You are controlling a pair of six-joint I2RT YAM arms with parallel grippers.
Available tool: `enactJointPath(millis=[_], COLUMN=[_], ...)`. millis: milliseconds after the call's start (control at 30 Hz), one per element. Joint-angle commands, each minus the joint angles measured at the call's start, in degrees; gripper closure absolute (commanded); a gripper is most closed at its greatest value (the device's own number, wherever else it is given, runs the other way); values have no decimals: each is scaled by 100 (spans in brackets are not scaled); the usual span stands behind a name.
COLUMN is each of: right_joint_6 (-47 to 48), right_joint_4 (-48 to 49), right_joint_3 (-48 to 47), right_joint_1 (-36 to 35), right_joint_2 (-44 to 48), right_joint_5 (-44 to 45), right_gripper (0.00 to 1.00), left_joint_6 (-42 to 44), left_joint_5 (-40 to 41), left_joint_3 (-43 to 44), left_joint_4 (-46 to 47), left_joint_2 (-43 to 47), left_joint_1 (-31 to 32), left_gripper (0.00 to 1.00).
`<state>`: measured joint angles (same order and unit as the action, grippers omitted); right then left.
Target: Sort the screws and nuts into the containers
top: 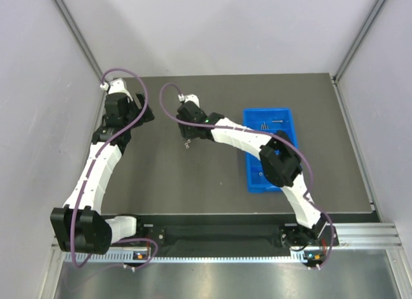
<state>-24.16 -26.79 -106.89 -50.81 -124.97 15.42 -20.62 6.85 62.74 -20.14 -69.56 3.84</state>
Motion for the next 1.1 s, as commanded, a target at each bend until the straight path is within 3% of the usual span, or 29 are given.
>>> enactJointPath(millis=[0,800,1067], right_joint_6=[-89,193,149], right_joint_4=[68,332,306], right_joint_3=[-674,-1079,-1053], right_joint_1=[-175,-184,-105], right_joint_2=[-387,-1416,-1478], right_joint_5=[110,383,400], right_gripper=[46,50,56], left_joint_6=[85,-3,-21], left_joint_5=[-79,-325,-369], left_joint_3=[45,19,10], left_joint_4=[283,344,362], left_joint_2=[48,101,127], left_joint_1=[-50,-190,-225], left_gripper=[12,12,12])
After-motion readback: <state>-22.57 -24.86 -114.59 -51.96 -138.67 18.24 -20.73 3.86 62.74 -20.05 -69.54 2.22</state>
